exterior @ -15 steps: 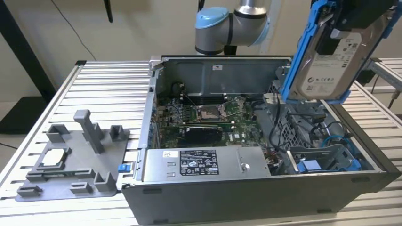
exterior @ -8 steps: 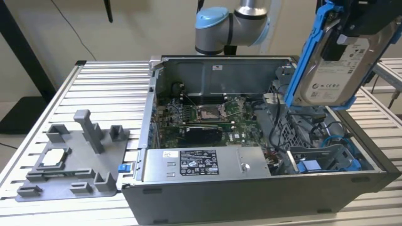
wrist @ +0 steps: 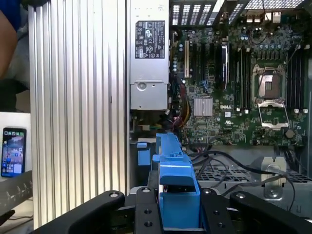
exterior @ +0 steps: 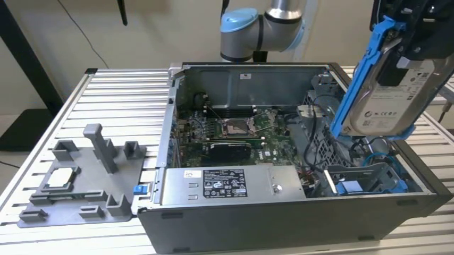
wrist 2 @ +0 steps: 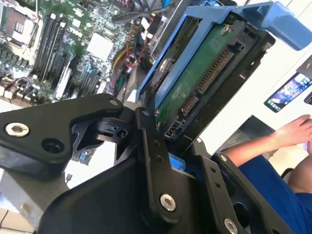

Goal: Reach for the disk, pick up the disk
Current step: 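Pick up the disk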

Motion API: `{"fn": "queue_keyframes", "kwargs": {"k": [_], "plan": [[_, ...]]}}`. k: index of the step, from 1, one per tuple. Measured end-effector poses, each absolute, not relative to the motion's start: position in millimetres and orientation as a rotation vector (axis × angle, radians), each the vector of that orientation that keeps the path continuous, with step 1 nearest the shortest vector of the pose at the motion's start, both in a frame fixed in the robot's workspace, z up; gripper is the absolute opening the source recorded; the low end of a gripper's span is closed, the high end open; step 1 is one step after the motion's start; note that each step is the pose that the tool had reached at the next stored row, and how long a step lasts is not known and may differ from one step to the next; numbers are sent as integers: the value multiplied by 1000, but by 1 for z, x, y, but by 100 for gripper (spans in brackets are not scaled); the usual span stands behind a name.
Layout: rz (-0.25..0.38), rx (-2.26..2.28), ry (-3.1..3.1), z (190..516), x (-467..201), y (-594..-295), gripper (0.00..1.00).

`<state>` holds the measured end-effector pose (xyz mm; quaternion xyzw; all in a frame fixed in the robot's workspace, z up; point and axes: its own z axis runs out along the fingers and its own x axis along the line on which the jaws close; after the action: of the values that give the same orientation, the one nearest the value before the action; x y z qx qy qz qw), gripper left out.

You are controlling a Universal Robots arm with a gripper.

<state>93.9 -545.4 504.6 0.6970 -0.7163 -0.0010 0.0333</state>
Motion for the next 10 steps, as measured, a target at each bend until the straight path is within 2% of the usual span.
{"fn": "queue_keyframes", "kwargs": {"k": [10], "plan": [[-3,2145,-2204,485,110,-567,0]]}}
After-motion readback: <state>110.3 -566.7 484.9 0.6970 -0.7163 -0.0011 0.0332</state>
